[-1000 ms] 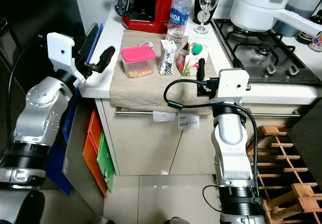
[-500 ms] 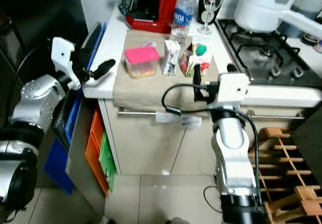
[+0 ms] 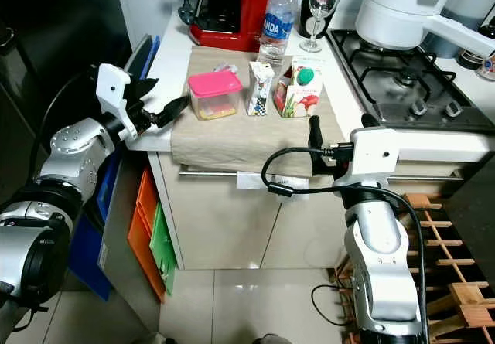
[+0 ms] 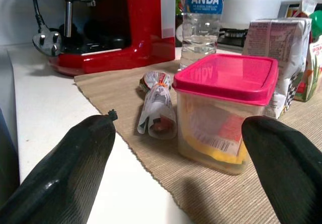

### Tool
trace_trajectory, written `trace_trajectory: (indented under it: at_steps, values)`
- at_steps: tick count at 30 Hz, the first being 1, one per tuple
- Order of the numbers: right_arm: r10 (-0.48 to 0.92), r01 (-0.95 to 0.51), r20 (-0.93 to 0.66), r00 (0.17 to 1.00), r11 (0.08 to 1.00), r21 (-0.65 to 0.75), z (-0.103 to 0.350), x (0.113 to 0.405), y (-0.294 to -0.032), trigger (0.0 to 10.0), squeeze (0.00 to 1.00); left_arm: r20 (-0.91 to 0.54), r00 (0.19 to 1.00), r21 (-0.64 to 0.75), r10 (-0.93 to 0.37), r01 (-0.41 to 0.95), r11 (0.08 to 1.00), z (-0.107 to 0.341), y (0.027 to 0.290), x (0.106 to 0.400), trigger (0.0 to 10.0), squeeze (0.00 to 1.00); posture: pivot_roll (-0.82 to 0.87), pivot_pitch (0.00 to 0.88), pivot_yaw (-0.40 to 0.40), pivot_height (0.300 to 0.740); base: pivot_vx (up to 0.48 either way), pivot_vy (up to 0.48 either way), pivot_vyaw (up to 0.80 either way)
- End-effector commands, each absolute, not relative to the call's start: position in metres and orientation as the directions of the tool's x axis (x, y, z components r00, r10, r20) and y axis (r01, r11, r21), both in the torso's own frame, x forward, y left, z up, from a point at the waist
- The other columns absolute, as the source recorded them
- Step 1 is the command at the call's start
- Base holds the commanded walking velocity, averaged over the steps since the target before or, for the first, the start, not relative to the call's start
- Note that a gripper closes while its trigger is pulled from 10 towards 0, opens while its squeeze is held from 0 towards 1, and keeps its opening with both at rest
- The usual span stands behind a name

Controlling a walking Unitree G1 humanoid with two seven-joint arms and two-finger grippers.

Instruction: Restocking fridge

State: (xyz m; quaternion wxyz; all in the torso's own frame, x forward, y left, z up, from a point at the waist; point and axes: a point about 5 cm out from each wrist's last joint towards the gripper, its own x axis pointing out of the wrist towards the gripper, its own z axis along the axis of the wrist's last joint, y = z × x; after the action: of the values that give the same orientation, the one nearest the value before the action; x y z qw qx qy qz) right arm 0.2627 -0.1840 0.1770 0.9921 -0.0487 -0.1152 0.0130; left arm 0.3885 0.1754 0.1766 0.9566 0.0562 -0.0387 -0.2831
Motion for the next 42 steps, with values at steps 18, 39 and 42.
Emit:
trace_trajectory:
  at_steps: [18,39,42]
  values:
    - [0.029,-0.008,0.203,0.979,0.995,-0.100,0.179,0.242,-0.185,10.0,0.00,-0.001,0.790,0.235,-0.613,0.595,0.768,0.194,0.146,0.398,10.0,0.00,-0.32,0.002,-0.002,0.740,0.000,0.000,0.00]
    - [0.035,-0.024,0.141,0.989,0.997,-0.078,0.173,0.228,-0.179,10.0,0.00,0.027,0.885,0.076,-0.465,0.462,0.883,0.182,0.150,0.401,10.0,0.00,-0.29,0.029,-0.012,0.740,0.000,0.000,0.00]
    - [0.063,-0.055,0.142,0.988,0.997,-0.062,0.171,0.235,-0.171,10.0,0.00,0.063,0.907,0.058,-0.416,0.413,0.909,0.176,0.157,0.397,10.0,0.00,-0.25,0.012,-0.019,0.740,0.000,0.000,0.00]
